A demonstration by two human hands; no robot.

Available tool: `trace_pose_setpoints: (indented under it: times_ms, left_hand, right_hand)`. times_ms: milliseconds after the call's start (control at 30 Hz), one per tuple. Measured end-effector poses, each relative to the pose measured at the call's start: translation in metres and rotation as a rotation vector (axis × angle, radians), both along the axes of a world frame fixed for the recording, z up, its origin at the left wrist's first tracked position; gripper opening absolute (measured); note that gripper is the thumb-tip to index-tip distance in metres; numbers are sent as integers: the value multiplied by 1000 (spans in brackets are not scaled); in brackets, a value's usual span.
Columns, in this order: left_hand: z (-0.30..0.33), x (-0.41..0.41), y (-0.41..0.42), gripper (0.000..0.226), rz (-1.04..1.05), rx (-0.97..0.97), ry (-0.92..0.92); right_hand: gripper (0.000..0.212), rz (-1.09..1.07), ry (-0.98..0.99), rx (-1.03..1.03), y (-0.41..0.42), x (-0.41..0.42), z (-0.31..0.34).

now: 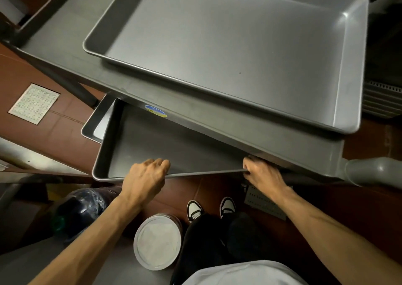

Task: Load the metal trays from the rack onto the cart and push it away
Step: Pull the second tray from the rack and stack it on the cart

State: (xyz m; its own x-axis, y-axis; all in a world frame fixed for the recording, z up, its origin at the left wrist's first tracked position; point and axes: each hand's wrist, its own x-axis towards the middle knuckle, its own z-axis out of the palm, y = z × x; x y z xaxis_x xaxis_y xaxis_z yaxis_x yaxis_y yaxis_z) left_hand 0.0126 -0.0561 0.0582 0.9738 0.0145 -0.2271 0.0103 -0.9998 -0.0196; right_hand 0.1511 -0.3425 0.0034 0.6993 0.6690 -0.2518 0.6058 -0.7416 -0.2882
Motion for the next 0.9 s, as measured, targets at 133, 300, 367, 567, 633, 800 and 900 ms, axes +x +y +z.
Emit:
trace_pose_setpoints:
  times_ms: [133, 300, 367, 567, 633, 800, 900]
  left_hand:
    - [3, 2, -2, 33, 25, 59, 6]
    - [16, -3, 17, 34, -9, 46, 2]
    - [29, -7, 27, 34, -31, 52, -1]
    - [76, -32, 56, 38, -53, 109, 23]
    - [93, -43, 67, 40, -73, 156, 31]
    - [157, -61, 90, 38, -85, 265, 46]
    - [189, -65, 92, 24, -56, 324, 74]
  right_hand:
    - [24, 27, 8, 27, 6, 6, 10]
    - [34, 32, -54, 105, 18, 0, 24]
    - [39, 46, -89, 142, 24, -6, 33]
    - [41, 94, -168, 187, 56, -36, 54]
    - [41, 99, -168, 233, 67, -48, 57]
    - [37, 76, -161, 358, 100, -72, 78]
    - [40, 65, -136, 399, 113, -80, 90]
